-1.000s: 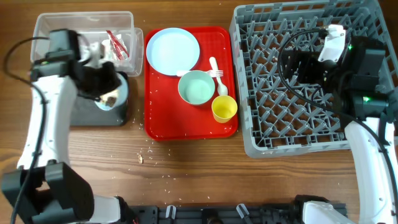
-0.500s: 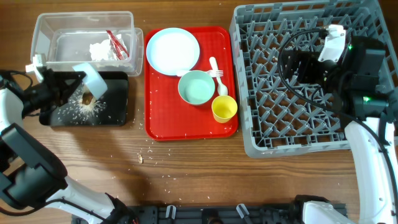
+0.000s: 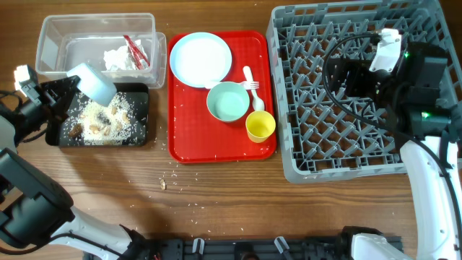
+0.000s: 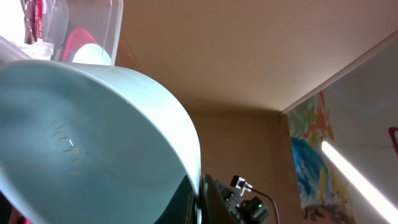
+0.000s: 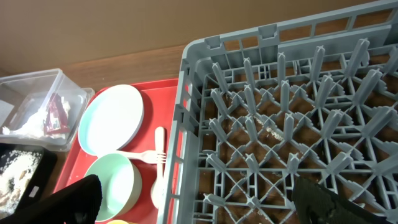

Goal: Sort waste into correct bins and load items into the dishwasher rack
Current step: 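Tilt the bowl with the left gripper to dump scraps onto the black tray, then set the empty blue bowl back on the red tray and release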

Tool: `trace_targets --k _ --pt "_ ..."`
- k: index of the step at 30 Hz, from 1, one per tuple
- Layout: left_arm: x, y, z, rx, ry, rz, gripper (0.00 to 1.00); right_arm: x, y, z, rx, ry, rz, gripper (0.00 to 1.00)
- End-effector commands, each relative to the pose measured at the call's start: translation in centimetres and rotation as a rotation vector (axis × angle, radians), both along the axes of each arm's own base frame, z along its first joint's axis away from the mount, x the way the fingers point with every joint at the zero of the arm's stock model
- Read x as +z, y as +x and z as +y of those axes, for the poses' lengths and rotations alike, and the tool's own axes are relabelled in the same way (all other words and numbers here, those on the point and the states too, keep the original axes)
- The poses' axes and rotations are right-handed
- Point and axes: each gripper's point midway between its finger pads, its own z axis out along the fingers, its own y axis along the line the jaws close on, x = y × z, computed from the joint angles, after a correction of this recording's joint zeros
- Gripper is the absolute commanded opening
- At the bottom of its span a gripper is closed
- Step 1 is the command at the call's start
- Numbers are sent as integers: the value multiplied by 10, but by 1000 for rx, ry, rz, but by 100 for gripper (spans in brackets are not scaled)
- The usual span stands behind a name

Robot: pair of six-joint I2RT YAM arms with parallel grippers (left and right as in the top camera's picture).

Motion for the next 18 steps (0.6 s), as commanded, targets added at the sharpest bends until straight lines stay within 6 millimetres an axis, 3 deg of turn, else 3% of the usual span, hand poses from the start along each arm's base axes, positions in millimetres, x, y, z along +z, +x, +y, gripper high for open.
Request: trace_targets --k 1,4,7,9,11,14,16,18 --pt "5 -1 0 -2 -37 -9 4 7 3 4 13 14 -11 100" --pt "5 0 -5 -14 -30 -17 4 7 3 4 13 14 -12 100" --pt "8 7 -37 -89 95 -56 4 7 3 4 13 14 -12 100" --pt "-1 10 -60 -130 265 -7 4 7 3 4 14 14 -11 100" --pt "-14 10 -69 -137 449 58 4 7 2 4 13 15 -9 100" --pt "-7 9 -71 -135 439 50 4 7 2 4 13 14 -10 100" --pt "13 5 -81 -162 327 -19 4 7 3 4 13 14 -12 100" --pt "17 5 -82 -166 311 -30 4 8 3 4 16 9 -17 100"
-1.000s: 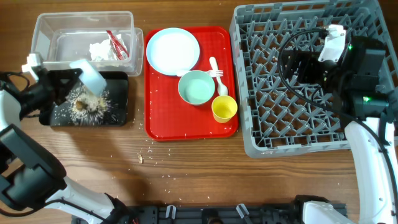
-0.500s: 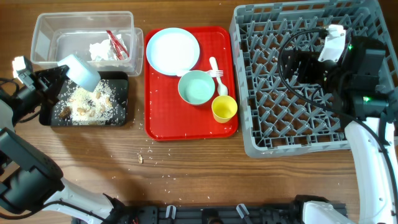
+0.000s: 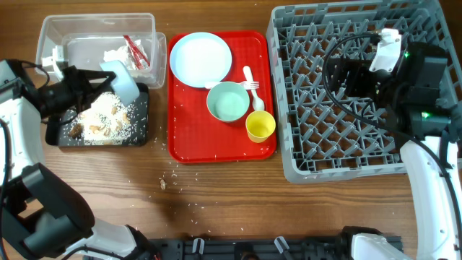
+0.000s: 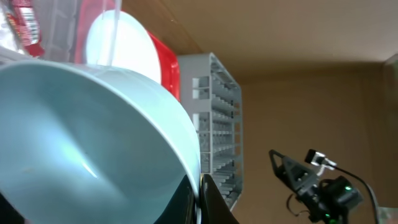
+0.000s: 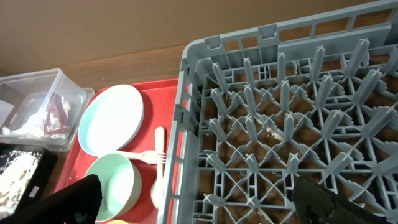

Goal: Sort waste into correct bins and load items into the dishwasher rack
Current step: 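Set the empty blue bowl back on the red tray and release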

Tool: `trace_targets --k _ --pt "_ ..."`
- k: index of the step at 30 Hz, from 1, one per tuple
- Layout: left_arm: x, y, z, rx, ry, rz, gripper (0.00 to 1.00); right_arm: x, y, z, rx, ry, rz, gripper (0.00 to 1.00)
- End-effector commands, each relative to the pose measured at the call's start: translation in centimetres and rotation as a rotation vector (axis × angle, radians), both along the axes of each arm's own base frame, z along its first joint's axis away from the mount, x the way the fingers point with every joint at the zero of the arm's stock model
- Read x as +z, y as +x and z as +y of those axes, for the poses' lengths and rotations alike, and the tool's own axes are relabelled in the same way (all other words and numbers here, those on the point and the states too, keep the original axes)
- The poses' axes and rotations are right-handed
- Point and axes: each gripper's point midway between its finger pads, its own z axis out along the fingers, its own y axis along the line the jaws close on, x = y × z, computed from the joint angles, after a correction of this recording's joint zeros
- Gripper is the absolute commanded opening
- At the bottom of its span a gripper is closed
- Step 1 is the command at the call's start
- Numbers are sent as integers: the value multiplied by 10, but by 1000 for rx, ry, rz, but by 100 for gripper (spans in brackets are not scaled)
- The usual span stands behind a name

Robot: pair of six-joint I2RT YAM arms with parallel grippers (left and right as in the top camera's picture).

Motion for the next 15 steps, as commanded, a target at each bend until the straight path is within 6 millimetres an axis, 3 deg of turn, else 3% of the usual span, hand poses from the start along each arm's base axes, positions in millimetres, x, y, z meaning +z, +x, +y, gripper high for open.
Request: trace_targets --k 1,4,6,12,15 --pt "14 -4 -6 -23 -58 -41 4 7 3 4 17 8 -16 100" --pt "4 -5 -11 -26 -16 9 4 7 3 4 17 8 -15 100" --pt "-7 -6 -28 -58 58 53 4 7 3 4 16 9 -15 100" --pt "-53 -21 -141 -337 429 145 4 6 2 4 15 11 -9 100" --pt "-76 -35 -176 -388 615 210 4 6 2 4 16 11 -9 100"
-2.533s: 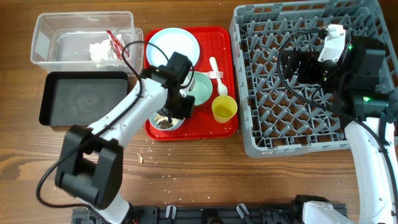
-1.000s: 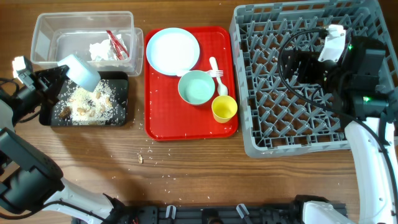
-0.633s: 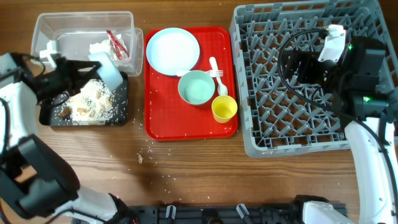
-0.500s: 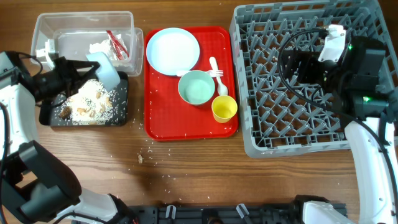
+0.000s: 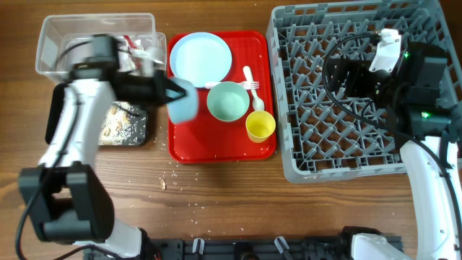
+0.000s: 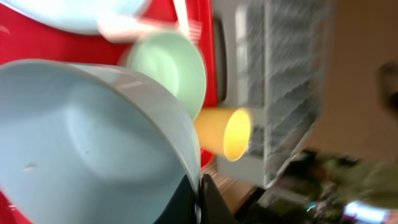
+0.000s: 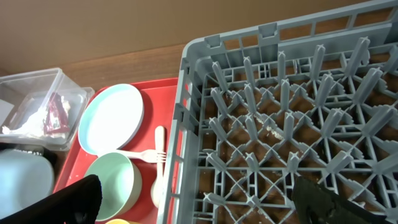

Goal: Sort waste into correct bins and load items into the dishwasher rack
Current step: 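Set the empty blue bowl back on the red tray and release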

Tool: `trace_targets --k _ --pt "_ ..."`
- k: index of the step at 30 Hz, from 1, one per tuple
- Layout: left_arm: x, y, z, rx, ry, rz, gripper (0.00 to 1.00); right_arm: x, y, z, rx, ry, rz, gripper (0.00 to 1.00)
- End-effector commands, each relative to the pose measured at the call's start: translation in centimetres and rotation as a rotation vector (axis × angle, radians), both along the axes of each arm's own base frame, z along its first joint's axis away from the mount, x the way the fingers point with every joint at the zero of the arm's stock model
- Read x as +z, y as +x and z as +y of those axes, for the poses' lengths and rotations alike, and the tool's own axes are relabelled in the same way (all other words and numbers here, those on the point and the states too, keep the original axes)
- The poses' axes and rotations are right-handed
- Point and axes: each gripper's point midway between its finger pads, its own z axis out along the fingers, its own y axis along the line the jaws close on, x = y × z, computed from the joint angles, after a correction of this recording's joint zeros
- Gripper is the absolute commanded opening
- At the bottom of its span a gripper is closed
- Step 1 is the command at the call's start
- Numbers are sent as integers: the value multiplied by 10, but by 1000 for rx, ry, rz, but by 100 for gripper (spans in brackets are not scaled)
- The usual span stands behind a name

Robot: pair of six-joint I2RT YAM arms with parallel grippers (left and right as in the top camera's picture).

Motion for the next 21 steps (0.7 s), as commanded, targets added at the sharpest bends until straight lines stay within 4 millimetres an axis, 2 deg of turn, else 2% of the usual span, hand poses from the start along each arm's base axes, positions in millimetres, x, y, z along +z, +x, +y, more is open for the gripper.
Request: trace_targets --k 1,4,8,11,13,16,18,21 --pt "-29 -15 -19 -5 346 18 4 7 3 4 16 11 -13 100" --pt "-47 -26 -22 36 540 55 4 7 3 4 16 11 -13 100" --pt "-65 -44 -52 -76 594 64 4 7 2 4 16 11 -12 100" --pt "-87 -59 -64 -145 638 115 12 6 2 4 15 12 -5 100" --pt "-94 -64 -70 -171 649 129 19 5 1 4 15 12 -4 100" --pt "-86 -58 -73 -164 636 103 34 6 2 4 15 12 -5 100" --pt "-57 -36 -83 -144 596 10 47 5 1 4 16 12 -4 100" --pt "-30 -7 -102 -165 541 -154 61 5 1 4 16 13 0 100"
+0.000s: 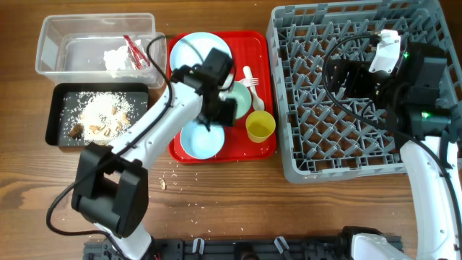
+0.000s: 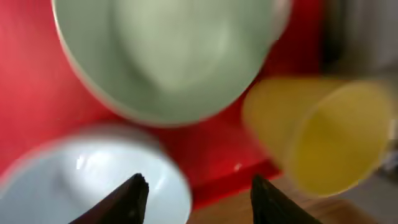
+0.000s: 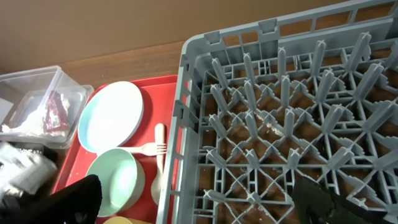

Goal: Sort waste into correct bins and load items into the dishwasher rack
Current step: 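Set the empty blue bowl back on the red tray and release, then grasp the yellow cup with the left gripper and lift it, then pass the yellow cup from the left gripper to the right gripper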

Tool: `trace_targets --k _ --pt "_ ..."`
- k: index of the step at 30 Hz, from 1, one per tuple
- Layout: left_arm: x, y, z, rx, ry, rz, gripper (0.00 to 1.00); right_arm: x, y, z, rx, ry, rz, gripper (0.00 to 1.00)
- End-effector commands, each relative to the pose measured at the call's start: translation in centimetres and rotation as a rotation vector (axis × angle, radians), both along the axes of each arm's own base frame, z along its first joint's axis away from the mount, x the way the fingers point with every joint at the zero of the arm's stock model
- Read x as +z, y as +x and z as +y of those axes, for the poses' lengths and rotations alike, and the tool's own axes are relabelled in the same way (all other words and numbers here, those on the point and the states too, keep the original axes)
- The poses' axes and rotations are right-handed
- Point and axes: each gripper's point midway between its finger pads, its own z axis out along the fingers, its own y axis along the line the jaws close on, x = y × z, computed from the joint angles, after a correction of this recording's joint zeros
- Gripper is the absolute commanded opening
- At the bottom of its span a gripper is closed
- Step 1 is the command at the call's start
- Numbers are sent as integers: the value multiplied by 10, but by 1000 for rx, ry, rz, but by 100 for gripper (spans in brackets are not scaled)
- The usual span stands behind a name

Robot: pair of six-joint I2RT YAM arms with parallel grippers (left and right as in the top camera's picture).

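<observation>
A light blue bowl (image 1: 201,140) (image 2: 87,180) sits upright on the front left of the red tray (image 1: 177,150). My left gripper (image 1: 219,110) (image 2: 202,199) hangs open just above it, between this bowl and the green bowl (image 1: 240,95) (image 2: 168,56). A yellow cup (image 1: 260,126) (image 2: 323,137) stands at the tray's front right. A pale plate (image 1: 189,55) (image 3: 112,115) and a white fork (image 1: 250,78) lie at the back. My right gripper (image 1: 338,74) (image 3: 199,205) is open and empty over the grey dishwasher rack (image 1: 346,155) (image 3: 280,124).
A clear bin (image 1: 50,43) holding wrappers stands at the back left. In front of it is a black tray (image 1: 58,97) of food scraps. Crumbs lie on the wood before the red tray. The left arm stretches across the red tray's left half.
My left gripper held the light blue bowl over the red tray's left side. Now the bowl rests on the tray's front left and the gripper is open above it.
My left gripper held the light blue bowl tipped over the black scrap tray, and still over it a moment later. Then it held the bowl over the red tray. Now the bowl stands on that tray, let go. The right arm has stayed over the rack.
</observation>
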Motion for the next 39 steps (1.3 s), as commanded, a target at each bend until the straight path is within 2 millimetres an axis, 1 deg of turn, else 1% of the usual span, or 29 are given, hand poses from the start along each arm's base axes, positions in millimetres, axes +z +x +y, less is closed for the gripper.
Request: trace_targets --k 1,3,5,6,9,13,15,17,18,20,21,22,24,26,27,28,29,30,31,33,34,35,36,39 --pt "35 33 -22 -85 -75 -184 65 6 2 4 15 12 -10 100" --pt "32 34 -36 -165 -119 -197 66 5 1 4 15 12 -4 100" --pt "20 31 -42 -191 -132 -164 66 5 1 4 15 12 -3 100" --pt "13 28 -45 -227 -137 -143 66 5 1 4 15 12 -3 100" --pt "-1 17 -58 -298 -190 -88 64 5 1 4 15 12 -3 99" --pt "-4 15 -60 -310 -187 -81 61 5 1 4 15 12 -1 100" --pt "-9 10 -61 -345 -180 -73 59 5 1 4 15 12 -1 100" --pt "-24 3 -64 -394 -159 -48 51 4 1 4 15 12 1 100" --pt "-30 3 -65 -396 -148 -38 40 4 0 4 15 12 3 100" --pt "-33 2 -64 -394 -145 -31 11 3 0 4 15 13 8 100" --pt "-32 4 -64 -390 -147 -35 4 3 -1 4 15 13 10 100" --pt "-30 6 -64 -382 -153 -42 4 3 -1 4 15 13 11 100" --pt "-18 16 -61 -338 -166 -62 4 2 -1 5 11 22 15 100" --pt "7 25 -55 -309 -210 -83 4 4 -3 11 31 66 22 100" --pt "25 30 -51 -292 -253 -96 4 7 -5 18 63 89 19 100" --pt "49 36 -47 -275 -346 -114 4 12 -7 27 116 126 6 100" --pt "77 39 -44 -268 -477 -131 4 19 -10 40 190 170 -17 100" --pt "100 42 -39 -264 -592 -145 4 24 -12 50 247 205 -36 100" --pt "133 45 -30 -267 -772 -159 4 31 -13 66 338 254 -66 100" --pt "169 47 -15 -289 -991 -170 4 38 -14 89 472 319 -100 100" --pt "185 48 -5 -304 -1083 -184 4 44 -17 111 603 373 -136 100" --pt "191 49 -1 -310 -1116 -193 4 48 -20 126 704 411 -169 100" --pt "197 48 1 -322 -1146 -193 4 50 -20 138 766 448 -181 100" --pt "198 44 -4 -335 -1155 -184 4 54 -22 172 907 529 -194 100"
